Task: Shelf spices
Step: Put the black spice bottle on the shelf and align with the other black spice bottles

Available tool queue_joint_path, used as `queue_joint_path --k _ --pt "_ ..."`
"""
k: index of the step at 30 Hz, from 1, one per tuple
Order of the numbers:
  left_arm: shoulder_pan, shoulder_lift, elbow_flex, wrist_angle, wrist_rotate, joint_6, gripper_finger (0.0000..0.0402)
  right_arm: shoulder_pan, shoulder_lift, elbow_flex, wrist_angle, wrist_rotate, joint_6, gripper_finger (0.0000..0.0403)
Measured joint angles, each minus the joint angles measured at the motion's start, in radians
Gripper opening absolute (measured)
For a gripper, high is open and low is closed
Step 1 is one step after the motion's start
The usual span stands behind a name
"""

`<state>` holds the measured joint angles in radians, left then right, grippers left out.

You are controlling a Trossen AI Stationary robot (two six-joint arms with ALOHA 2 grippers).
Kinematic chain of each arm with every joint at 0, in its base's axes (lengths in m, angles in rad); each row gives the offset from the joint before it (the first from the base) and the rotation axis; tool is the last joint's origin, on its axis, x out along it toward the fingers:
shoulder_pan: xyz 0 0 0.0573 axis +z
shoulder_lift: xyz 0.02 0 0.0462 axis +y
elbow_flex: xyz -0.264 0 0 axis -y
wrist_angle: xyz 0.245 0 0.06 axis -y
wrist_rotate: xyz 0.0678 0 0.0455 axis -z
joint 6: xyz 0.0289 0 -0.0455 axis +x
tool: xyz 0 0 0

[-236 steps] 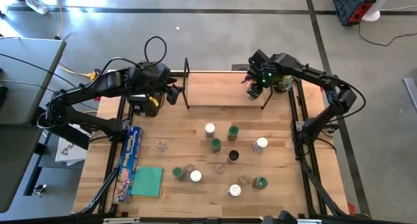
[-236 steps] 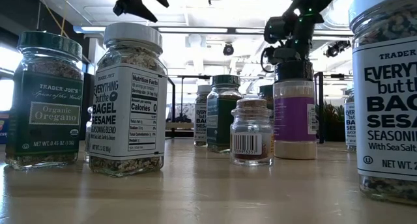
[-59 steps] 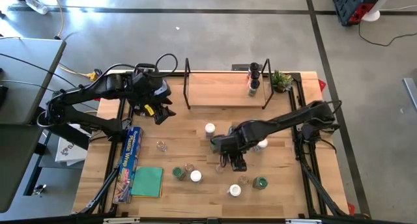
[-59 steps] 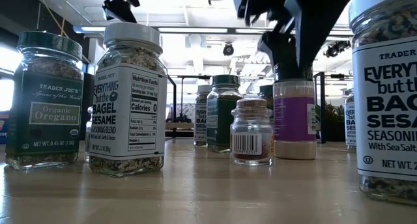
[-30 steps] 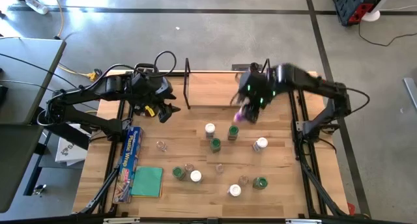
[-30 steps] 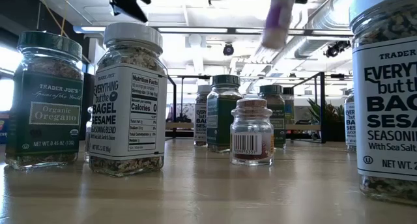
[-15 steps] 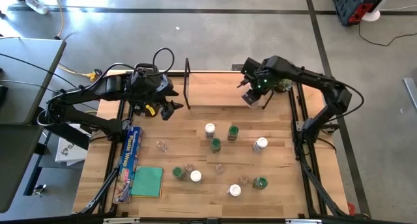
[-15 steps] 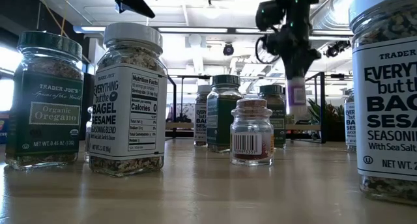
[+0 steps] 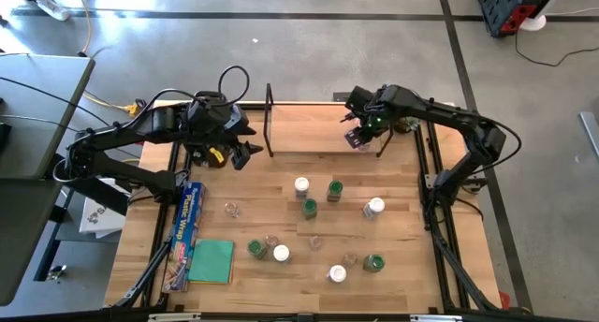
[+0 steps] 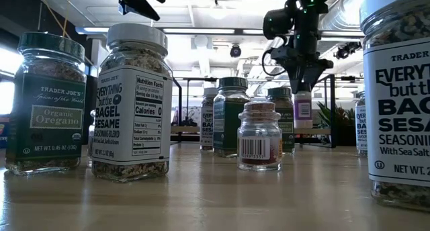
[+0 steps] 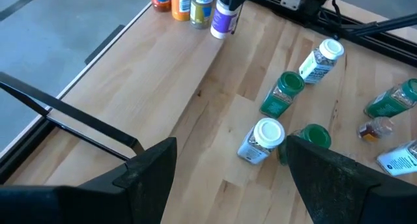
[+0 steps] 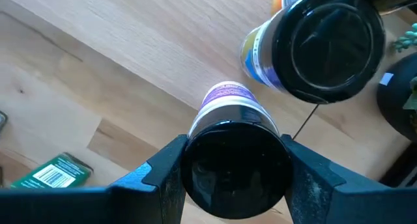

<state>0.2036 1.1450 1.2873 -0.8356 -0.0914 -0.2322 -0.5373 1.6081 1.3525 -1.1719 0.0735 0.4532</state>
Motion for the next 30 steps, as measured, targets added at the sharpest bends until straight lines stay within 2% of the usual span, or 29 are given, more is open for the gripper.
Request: queue_joint_path --k 4,12,30 --pt "0.000 0.000 0.000 0.000 0.000 0.007 0.0282 -0.001 0.000 0.000 -0.011 0.026 0.021 0.0188" --pt "0.000 0.000 0.000 0.000 0.000 0.008 0.0282 -0.002 0.000 0.000 -0.009 0.046 0.021 0.0219" --pt "0.000 0.000 0.000 0.002 0.000 0.002 0.0282 -0.002 0.000 0.000 -0.006 0.024 0.011 0.0226"
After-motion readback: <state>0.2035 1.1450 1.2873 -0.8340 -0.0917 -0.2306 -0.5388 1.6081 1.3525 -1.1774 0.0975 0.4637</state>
